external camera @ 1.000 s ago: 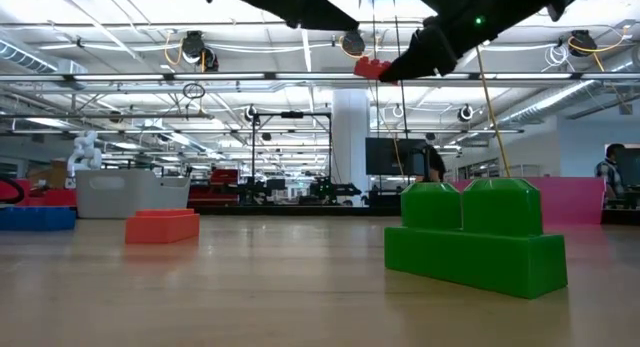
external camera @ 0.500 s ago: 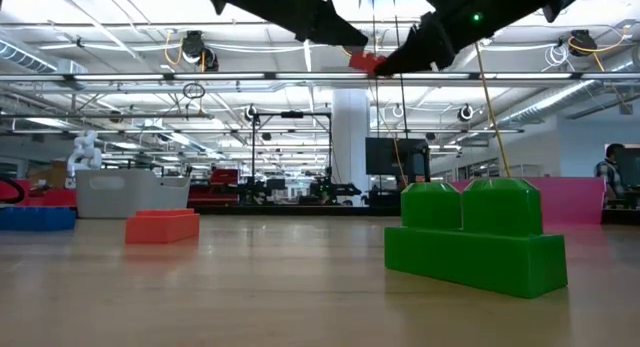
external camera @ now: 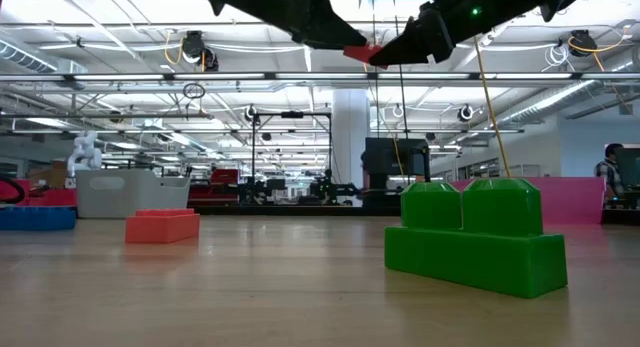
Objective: Sort & place blocks by color
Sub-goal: Put the orange gamepiece into the gray bin
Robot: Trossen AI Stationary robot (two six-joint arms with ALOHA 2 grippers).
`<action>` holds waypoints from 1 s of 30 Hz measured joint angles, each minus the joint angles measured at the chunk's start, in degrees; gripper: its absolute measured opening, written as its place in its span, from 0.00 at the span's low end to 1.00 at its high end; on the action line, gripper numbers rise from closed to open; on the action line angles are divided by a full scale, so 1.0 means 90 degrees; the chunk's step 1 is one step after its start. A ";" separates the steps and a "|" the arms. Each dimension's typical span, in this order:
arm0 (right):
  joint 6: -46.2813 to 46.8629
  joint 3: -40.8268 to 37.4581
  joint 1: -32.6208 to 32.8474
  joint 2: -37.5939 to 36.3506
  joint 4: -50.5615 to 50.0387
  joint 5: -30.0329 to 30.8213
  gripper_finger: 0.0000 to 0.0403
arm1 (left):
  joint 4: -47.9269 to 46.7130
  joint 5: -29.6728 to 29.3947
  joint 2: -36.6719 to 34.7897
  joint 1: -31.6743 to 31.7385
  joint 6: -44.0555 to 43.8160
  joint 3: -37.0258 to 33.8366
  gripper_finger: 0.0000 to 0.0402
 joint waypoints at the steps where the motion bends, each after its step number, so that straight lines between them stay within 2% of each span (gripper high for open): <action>1: -0.0017 0.0000 -0.0009 0.0003 0.0018 -0.0008 0.33 | -0.0053 0.0001 0.0000 -0.0013 0.0012 0.0000 0.56; 24: -0.0051 0.0000 -0.0030 0.0001 0.0307 -0.0162 0.33 | 0.0049 -0.0597 0.0000 -0.0208 0.0327 0.0000 0.55; 27: -0.0055 0.0000 -0.0030 0.0001 0.0306 -0.0163 0.33 | 0.0008 -0.0713 0.0000 -0.0210 0.0361 0.0000 0.51; 30: -0.0120 0.0000 -0.0030 0.0001 0.0284 -0.0199 0.33 | -0.0022 -0.0680 0.0000 -0.0209 0.0493 0.0000 0.41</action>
